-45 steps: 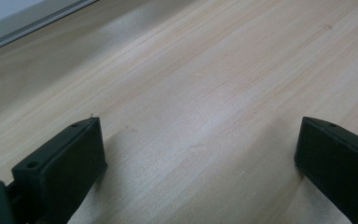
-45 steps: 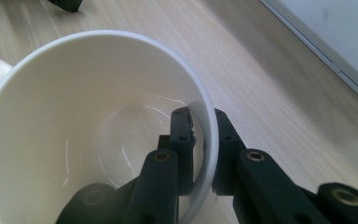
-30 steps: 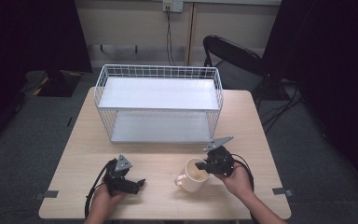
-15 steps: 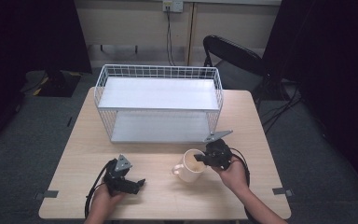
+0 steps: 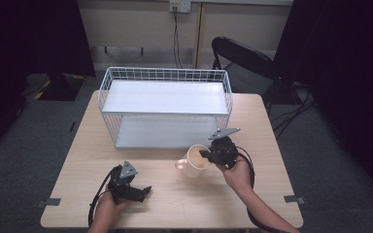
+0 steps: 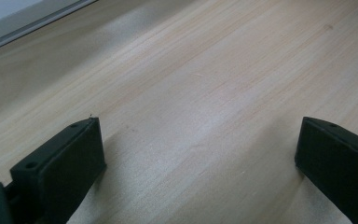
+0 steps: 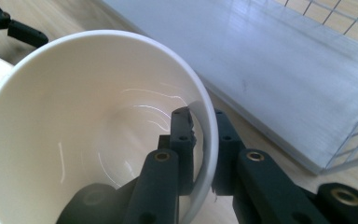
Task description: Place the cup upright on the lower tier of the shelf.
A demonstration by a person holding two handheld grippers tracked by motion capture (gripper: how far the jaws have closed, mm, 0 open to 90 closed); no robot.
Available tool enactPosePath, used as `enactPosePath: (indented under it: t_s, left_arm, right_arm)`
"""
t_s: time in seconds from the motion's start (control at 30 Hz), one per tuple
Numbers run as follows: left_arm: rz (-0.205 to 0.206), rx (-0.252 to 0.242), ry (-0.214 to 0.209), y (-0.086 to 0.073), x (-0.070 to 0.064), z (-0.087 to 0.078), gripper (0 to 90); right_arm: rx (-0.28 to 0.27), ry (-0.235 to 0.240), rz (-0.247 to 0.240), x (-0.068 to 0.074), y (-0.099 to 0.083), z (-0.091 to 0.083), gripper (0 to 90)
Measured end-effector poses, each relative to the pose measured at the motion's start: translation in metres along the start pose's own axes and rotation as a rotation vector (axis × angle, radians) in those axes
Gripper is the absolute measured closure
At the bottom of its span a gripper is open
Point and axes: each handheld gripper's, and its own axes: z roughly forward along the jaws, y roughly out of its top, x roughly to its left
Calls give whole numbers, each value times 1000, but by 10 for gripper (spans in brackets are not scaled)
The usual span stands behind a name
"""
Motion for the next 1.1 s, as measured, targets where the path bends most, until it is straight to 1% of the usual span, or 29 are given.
enactPosePath:
  t_s: [0.07, 0.17, 0.2, 0.23, 0.4, 0.63, 0.73, 0.83, 0.87, 0.9, 0.93, 1.1]
  left_arm:
    - [0, 0, 0, 0, 0, 0, 7]
    - [0, 0, 0, 0, 0, 0, 7]
    - [0, 0, 0, 0, 0, 0, 7]
    - [0, 0, 0, 0, 0, 0, 7]
    - [0, 0, 0, 0, 0, 0, 7]
    - [0, 0, 0, 0, 0, 0, 7]
    - [0, 0, 0, 0, 0, 0, 7]
    - [0, 0, 0, 0, 0, 0, 7]
    - [0, 0, 0, 0, 0, 0, 7]
    - [0, 0, 0, 0, 0, 0, 7]
    - [0, 0, 0, 0, 0, 0, 7]
    - [0, 0, 0, 0, 0, 0, 7]
  right_arm:
    - [-5, -15, -3, 1, 4, 1, 829]
    - [-11, -24, 1, 2, 5, 3, 829]
    - [-18, -35, 3, 3, 8, 4, 829]
    - [-18, -35, 3, 3, 8, 4, 829]
    - [-46, -66, 7, 5, 12, 8, 829]
    - [-68, -97, 16, 4, 15, 9, 829]
    - [-79, -116, 34, 2, 16, 11, 829]
    - [-86, -122, 42, 1, 17, 12, 829]
    - [-90, -132, 40, 0, 18, 13, 830]
    - [-90, -132, 40, 0, 18, 13, 830]
    - [-101, -145, 38, 0, 18, 13, 830]
    - [-117, -159, 38, 1, 18, 15, 829]
